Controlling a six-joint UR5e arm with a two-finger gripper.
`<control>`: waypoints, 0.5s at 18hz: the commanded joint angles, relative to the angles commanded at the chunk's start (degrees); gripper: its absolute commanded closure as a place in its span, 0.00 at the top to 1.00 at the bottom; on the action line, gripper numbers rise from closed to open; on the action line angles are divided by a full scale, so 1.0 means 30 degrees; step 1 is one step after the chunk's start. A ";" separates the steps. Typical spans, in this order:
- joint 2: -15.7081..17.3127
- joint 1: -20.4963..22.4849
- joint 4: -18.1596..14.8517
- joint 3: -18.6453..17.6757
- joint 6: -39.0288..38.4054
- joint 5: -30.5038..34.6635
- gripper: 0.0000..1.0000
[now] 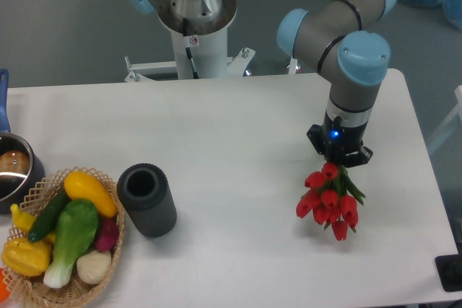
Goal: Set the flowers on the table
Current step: 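Lay the tulip heads on the table and open the gripper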
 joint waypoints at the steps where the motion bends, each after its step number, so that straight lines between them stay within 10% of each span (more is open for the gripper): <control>1: 0.0029 0.0000 0.0029 -0.0030 -0.0058 0.0000 0.97; 9: 0.0234 0.1375 0.0175 -0.0088 0.0234 -0.1138 1.00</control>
